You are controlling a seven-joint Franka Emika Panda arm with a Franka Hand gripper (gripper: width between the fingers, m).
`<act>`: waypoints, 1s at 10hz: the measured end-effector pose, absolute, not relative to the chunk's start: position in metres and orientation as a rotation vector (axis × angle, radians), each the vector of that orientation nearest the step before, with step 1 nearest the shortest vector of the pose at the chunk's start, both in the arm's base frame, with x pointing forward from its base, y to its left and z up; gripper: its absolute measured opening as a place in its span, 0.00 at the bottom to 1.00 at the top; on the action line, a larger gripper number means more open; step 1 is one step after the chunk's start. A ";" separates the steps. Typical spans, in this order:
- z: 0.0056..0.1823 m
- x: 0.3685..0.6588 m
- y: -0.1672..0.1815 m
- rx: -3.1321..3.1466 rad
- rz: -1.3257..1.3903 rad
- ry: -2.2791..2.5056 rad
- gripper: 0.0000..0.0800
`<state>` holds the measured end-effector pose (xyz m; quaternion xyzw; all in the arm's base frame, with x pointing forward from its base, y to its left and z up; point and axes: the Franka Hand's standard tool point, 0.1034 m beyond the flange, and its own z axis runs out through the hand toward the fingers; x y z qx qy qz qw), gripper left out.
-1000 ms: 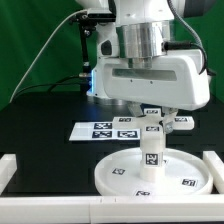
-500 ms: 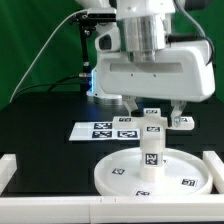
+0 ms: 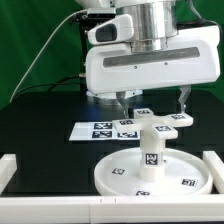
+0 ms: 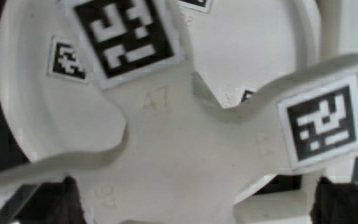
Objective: Assemble round table
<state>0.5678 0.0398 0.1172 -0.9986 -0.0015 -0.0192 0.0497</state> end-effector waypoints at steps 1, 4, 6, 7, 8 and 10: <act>0.116 0.567 0.042 -3.037 -0.036 -0.167 0.81; 0.116 0.567 0.042 -3.015 -0.047 -0.473 0.81; 0.114 0.567 0.037 -2.943 -0.055 -0.904 0.81; 0.115 0.568 0.035 -2.896 -0.060 -1.099 0.81; 0.115 0.570 0.033 -2.810 -0.073 -1.345 0.81; 0.114 0.570 0.032 -2.767 -0.078 -1.443 0.81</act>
Offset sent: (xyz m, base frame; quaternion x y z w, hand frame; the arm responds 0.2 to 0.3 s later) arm 0.0000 0.0000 0.0000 0.0000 0.0000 -0.1296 0.9916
